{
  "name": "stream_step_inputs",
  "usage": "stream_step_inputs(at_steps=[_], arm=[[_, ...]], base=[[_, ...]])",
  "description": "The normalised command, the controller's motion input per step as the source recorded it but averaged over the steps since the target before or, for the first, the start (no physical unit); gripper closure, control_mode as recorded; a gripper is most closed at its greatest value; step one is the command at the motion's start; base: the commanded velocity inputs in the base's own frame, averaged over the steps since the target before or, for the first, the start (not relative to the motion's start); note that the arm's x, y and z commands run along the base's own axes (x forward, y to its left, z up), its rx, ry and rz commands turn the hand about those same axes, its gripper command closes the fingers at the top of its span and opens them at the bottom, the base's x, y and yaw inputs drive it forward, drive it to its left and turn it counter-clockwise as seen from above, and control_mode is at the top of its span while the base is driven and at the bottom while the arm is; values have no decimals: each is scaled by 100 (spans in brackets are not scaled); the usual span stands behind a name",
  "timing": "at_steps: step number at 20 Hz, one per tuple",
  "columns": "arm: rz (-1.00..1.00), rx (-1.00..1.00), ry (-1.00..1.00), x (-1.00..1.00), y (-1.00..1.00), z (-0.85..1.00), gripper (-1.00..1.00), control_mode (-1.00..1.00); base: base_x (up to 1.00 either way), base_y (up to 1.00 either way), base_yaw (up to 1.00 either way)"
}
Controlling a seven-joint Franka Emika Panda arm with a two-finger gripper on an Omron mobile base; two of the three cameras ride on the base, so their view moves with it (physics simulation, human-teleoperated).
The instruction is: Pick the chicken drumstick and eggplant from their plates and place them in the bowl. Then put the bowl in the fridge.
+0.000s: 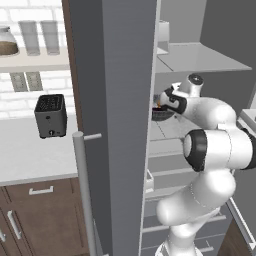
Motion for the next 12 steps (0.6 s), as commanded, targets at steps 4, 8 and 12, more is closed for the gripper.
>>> stream_step_inputs(at_steps=[4,8,12], arm=[[-2,0,-1,-60,0,27,-100,-100],[-6,1,-15,-68,1,15,-100,-100],[-18,8,-16,-92,9,2,-100,-100]], base=[[0,0,0],[0,0,0],[0,0,0]])
